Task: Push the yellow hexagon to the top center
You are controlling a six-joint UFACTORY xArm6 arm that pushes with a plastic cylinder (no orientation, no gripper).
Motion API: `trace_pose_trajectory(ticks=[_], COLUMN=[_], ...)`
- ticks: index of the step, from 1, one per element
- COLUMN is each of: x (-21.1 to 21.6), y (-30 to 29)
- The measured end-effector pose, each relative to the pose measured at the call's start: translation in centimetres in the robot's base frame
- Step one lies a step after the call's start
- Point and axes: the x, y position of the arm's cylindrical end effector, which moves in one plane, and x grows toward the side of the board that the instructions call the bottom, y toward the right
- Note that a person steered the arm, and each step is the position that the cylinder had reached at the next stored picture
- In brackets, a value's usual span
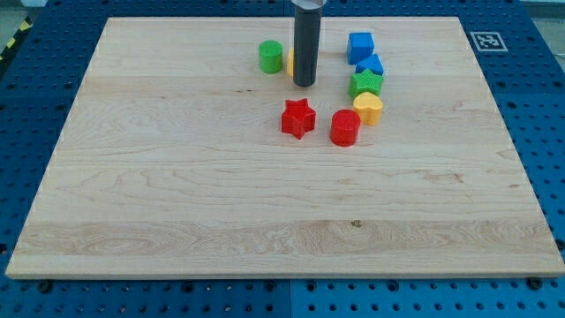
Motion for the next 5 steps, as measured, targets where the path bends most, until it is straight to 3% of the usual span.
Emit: trace_pose_trajectory(ticks=[3,5], x=[-6.2,-0.6], y=[0.0,2.2])
